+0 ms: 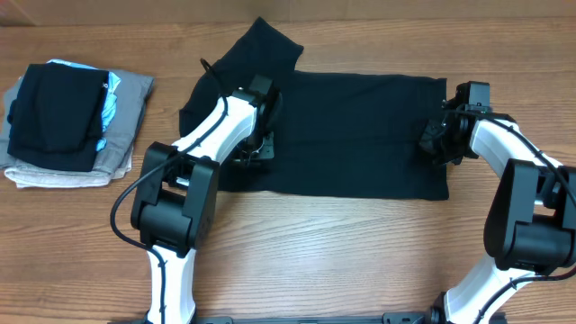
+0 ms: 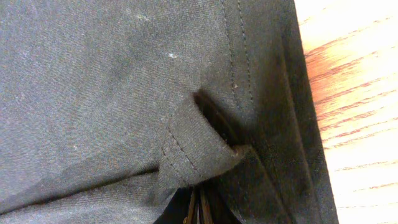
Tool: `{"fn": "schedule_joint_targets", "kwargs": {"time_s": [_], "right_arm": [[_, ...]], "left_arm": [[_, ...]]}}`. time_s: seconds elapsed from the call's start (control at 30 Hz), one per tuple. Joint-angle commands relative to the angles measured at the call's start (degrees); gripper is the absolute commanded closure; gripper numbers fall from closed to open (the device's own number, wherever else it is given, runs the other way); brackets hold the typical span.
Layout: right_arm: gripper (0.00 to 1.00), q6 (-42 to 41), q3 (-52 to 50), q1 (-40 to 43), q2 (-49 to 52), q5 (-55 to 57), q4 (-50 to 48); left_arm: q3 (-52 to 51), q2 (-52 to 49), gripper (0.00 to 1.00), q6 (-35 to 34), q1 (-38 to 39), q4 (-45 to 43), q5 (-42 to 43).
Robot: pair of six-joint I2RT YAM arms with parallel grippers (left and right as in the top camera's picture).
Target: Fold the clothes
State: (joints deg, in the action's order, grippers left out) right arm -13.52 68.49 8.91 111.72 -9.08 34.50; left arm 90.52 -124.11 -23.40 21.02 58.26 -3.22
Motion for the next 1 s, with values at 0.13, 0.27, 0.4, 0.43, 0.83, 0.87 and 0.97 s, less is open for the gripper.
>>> {"fn": "schedule_joint_targets", "kwargs": {"time_s": [0.13, 0.27, 0.4, 0.43, 0.83, 0.87, 0.97], "right_arm": [[0.94, -0.2, -1.0, -0.2, 3.3, 0.4, 0.3], [0.94, -0.2, -1.0, -0.2, 3.3, 0.4, 0.3], [0.94, -0.2, -1.0, -0.2, 3.3, 0.4, 0.3], [0.94, -0.2, -1.0, -0.2, 3.3, 0.4, 0.3], [0.93, -0.2, -1.0, -0.2, 3.3, 0.4, 0.5], [0.93, -0.2, -1.0, -0.2, 3.3, 0.4, 0.5], [0.93, -0.2, -1.0, -0.2, 3.3, 0.4, 0.5]], "left_arm": [[1.3, -2.1, 0.96, 0.7, -0.1, -0.2, -4.6], [3.5, -2.1, 0.96, 0.7, -0.1, 0.7, -5.0], [6.9, -2.1, 0.96, 0.7, -0.2, 2.2, -5.2], [7.7, -2.1, 0.96, 0.7, -0.3, 2.4, -5.2], [8.9, -2.2, 0.9, 0.7, -0.5, -2.0, -6.4], [8.9, -2.2, 0.88, 0.7, -0.5, -2.2, -6.4], [8.9, -2.2, 0.77, 1.2, -0.5, -1.6, -6.4]]}}
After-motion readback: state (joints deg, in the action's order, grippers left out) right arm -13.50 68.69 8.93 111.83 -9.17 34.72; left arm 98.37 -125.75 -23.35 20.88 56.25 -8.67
